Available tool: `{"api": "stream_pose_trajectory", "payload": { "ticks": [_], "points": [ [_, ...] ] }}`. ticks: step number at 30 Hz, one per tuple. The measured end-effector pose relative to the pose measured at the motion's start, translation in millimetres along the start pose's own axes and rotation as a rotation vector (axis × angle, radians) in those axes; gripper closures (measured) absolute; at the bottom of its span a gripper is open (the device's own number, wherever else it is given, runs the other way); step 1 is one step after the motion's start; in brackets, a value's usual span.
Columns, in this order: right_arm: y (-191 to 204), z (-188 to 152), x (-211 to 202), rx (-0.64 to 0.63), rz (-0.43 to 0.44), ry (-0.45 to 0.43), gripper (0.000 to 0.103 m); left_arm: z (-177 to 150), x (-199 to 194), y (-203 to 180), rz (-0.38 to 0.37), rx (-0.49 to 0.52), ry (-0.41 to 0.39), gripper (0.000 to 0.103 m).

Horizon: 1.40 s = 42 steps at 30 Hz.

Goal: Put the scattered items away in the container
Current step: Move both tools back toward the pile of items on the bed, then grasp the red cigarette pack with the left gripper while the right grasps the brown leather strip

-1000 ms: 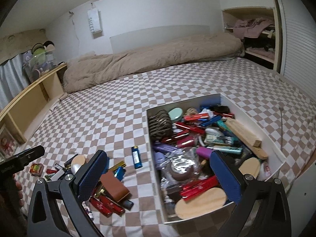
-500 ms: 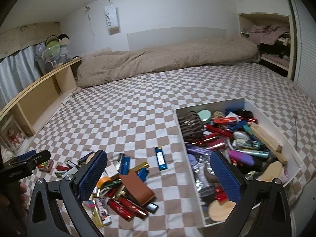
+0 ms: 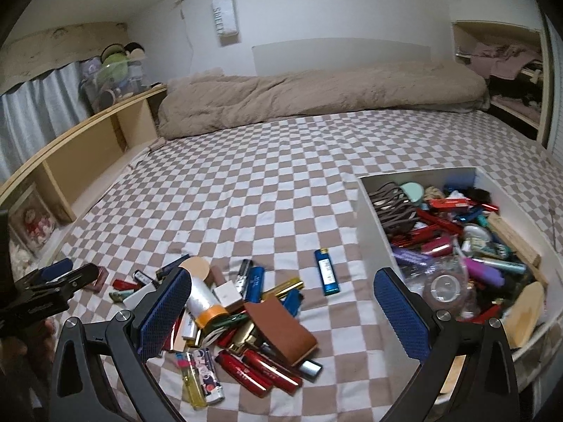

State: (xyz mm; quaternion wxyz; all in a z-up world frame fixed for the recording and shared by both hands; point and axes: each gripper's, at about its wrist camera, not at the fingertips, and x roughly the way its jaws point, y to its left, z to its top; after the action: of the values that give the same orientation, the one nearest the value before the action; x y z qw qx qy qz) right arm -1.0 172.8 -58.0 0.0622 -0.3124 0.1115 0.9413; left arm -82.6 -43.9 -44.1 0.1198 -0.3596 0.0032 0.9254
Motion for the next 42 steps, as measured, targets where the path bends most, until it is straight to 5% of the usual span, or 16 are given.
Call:
{"api": "stream_pose_trajectory", "payload": {
  "ticks": [6, 18, 29, 35, 40, 42],
  "points": [
    [2, -15, 18, 0.000, 0.038, -0.002, 0.000, -8, 18, 29, 0.053, -0.021, 0.023, 0.000],
    [13, -49, 73, -0.177, 0.023, 0.168, 0.000, -15, 39, 89, 0.217, -0.080, 0.034, 0.000],
    [-1, -65, 99, -0.242, -0.039, 0.265, 0.000, -24, 70, 138, 0.305, -0.102, 0.127, 0.000],
    [-6, -73, 102, -0.246, 0.028, 0.318, 0.000, -28, 92, 154, 0.356, -0.068, 0.187, 0.000],
    [-6, -72, 109, -0.258, 0.091, 0.358, 0.001, -30, 103, 167, 0.326, -0.087, 0.209, 0.000],
    [-3, -72, 114, -0.283, 0.113, 0.382, 0.010, -31, 106, 168, 0.297, -0.091, 0.217, 0.000]
  ]
}}
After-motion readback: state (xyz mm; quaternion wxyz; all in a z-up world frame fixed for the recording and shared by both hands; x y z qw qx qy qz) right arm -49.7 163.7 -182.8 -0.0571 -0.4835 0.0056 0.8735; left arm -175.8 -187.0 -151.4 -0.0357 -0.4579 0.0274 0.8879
